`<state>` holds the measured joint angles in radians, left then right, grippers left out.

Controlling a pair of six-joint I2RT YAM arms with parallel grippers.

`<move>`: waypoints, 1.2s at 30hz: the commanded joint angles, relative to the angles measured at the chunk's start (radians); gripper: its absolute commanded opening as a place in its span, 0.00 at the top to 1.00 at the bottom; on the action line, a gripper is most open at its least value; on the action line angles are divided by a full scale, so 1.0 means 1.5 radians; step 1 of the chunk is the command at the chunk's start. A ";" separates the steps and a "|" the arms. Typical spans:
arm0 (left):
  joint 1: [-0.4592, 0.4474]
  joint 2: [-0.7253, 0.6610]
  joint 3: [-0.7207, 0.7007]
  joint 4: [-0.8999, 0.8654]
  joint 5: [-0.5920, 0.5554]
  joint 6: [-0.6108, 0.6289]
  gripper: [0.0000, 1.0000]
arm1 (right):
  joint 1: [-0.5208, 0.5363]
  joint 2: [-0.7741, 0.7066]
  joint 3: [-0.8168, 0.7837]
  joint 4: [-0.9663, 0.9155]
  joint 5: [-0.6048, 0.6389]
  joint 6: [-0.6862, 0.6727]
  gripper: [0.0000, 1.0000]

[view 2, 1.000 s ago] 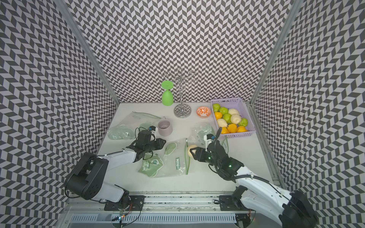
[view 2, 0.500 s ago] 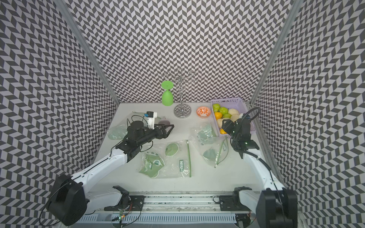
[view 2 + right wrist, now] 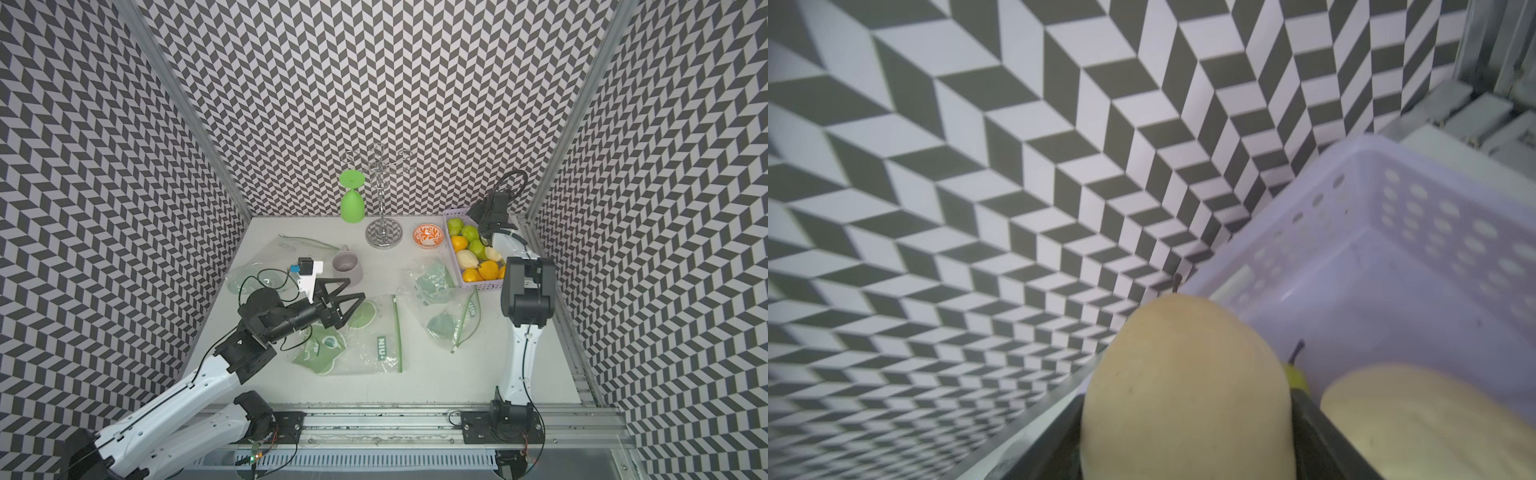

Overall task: Open the zip-top bag and take out the pear
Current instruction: Place the pear in the basket, then reset both arms

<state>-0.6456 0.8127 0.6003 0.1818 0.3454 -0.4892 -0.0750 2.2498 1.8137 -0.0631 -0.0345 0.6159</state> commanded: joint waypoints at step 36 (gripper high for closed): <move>0.442 -0.040 -0.296 0.327 -0.224 0.129 0.00 | 0.123 -1.203 -1.153 0.307 0.177 -0.312 0.01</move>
<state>0.0124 0.7040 0.1791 0.4500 0.0410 -0.3367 0.0814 0.4309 0.1181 0.2028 0.1688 0.2344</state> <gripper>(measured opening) 0.997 0.993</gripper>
